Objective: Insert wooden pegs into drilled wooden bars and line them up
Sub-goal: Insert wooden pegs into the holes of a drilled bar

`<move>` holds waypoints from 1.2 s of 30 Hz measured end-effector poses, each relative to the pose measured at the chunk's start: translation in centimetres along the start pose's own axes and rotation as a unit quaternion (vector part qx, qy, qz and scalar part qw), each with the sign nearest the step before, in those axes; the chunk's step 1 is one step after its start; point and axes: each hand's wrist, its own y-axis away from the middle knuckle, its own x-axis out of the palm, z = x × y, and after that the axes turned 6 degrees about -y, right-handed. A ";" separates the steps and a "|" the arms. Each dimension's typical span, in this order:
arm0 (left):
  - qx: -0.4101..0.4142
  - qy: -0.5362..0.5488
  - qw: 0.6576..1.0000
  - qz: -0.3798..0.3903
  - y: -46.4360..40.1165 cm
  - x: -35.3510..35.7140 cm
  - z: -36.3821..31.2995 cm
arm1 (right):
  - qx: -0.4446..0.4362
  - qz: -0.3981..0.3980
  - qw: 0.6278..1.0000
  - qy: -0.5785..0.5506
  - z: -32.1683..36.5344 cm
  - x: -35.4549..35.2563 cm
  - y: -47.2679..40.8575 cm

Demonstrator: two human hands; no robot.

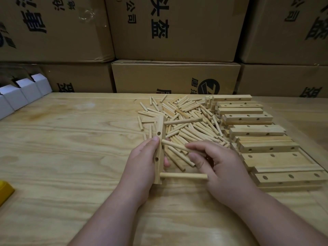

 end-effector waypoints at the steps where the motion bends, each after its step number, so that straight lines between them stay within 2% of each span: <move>1: 0.000 0.003 1.000 0.002 0.0 0.0 0.0 | -0.005 0.000 1.000 0.000 -0.1 -0.1 -0.1; 13: -0.003 0.002 1.000 0.008 0.0 -0.1 0.0 | -0.048 -0.010 0.999 0.003 0.0 -0.1 -0.2; 17: -0.008 0.007 1.000 -0.001 -0.2 -0.1 0.0 | 0.000 -0.046 0.999 -0.029 0.0 -0.3 -0.2; 21: -0.011 0.014 1.000 -0.010 -0.2 -0.2 0.0 | -0.004 -0.061 0.997 -0.039 0.0 -0.5 -0.3; 30: -0.010 -0.026 1.000 -0.009 -0.2 0.0 0.1 | -0.045 -0.065 0.996 0.029 0.0 -0.7 -0.4; 36: -0.007 -0.056 0.998 -0.005 -0.3 -0.1 0.2 | -0.028 -0.052 0.997 0.046 -0.3 -0.9 -0.5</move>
